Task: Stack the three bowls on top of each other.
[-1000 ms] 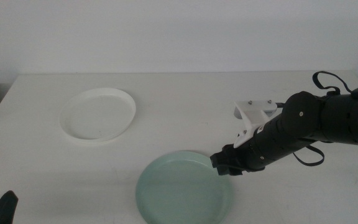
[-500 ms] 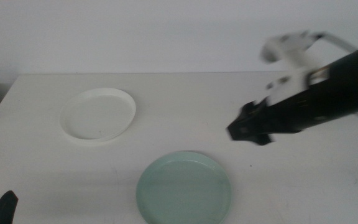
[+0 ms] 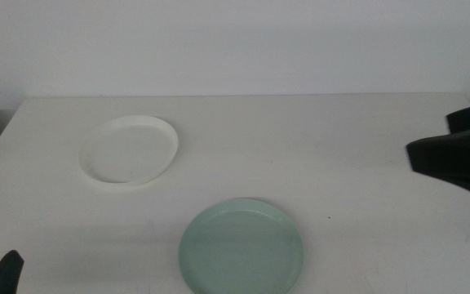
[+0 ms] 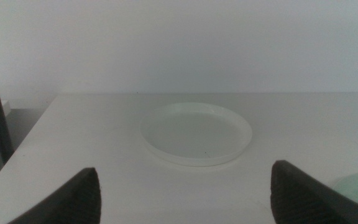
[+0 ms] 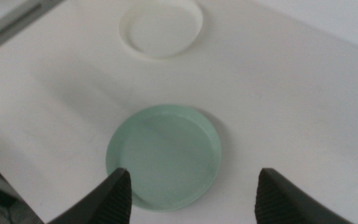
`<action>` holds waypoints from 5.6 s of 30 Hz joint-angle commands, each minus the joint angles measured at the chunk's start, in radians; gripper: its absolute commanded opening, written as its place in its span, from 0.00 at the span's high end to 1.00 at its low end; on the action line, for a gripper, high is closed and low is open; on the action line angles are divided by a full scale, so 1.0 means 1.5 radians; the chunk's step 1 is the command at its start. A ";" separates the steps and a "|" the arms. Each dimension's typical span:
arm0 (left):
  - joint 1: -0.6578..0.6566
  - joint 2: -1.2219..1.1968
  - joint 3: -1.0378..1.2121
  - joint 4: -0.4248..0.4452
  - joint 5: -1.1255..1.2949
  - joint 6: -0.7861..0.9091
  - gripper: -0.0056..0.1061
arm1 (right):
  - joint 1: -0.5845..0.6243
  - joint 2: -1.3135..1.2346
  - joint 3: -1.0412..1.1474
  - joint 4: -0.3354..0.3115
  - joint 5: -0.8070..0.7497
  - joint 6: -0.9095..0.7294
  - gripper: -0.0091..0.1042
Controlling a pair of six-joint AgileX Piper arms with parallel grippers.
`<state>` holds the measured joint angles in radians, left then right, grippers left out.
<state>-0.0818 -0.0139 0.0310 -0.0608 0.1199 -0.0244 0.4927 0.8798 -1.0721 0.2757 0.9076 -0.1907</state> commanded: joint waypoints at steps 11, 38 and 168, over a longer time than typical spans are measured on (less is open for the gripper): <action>0.000 -0.007 -0.003 -0.002 -0.055 -0.008 0.01 | 0.000 -0.046 -0.014 -0.010 -0.042 0.017 0.47; 0.100 0.807 -0.796 -0.051 0.391 -0.006 0.01 | 0.000 -0.046 -0.014 -0.011 -0.042 0.017 0.47; 0.089 0.765 -0.757 -0.184 0.332 0.177 0.01 | 0.000 -0.046 -0.014 -0.011 -0.042 0.017 0.47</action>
<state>0.0255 1.1836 -1.0651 -0.3516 0.6402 0.2397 0.4927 0.8178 -1.0713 0.2586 0.9066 -0.1607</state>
